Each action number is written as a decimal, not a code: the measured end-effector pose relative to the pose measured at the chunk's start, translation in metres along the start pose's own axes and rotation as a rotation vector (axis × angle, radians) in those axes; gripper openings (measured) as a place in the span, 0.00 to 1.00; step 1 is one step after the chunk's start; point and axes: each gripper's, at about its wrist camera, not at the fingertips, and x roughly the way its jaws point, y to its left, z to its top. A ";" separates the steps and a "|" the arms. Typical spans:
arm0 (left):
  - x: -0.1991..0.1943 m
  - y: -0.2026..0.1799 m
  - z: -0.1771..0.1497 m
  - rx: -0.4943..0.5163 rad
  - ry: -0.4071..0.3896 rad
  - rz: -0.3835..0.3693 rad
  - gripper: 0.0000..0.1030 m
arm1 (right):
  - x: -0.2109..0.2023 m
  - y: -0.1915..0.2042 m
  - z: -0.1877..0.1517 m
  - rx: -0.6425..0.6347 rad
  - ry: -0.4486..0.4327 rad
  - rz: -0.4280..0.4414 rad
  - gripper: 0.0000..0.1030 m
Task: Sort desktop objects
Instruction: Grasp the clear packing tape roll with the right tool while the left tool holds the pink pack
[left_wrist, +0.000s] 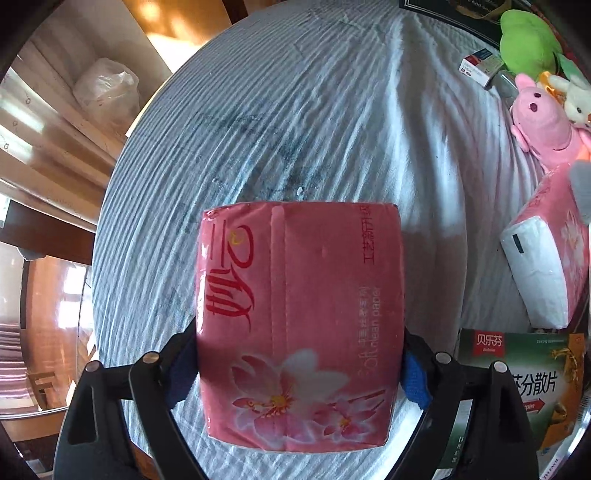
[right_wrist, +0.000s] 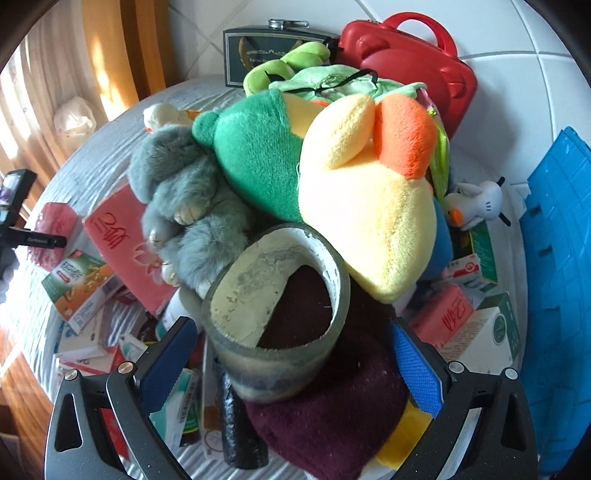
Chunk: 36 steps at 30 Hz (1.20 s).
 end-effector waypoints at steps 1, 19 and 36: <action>-0.003 0.000 -0.002 -0.001 -0.010 0.002 0.86 | 0.002 0.000 0.000 -0.001 -0.003 -0.003 1.00; -0.124 0.011 -0.057 -0.057 -0.332 0.057 0.85 | -0.043 -0.021 -0.009 0.043 -0.130 0.113 0.67; -0.192 -0.090 -0.103 0.031 -0.479 -0.073 0.85 | -0.105 -0.053 -0.004 0.131 -0.326 0.229 0.66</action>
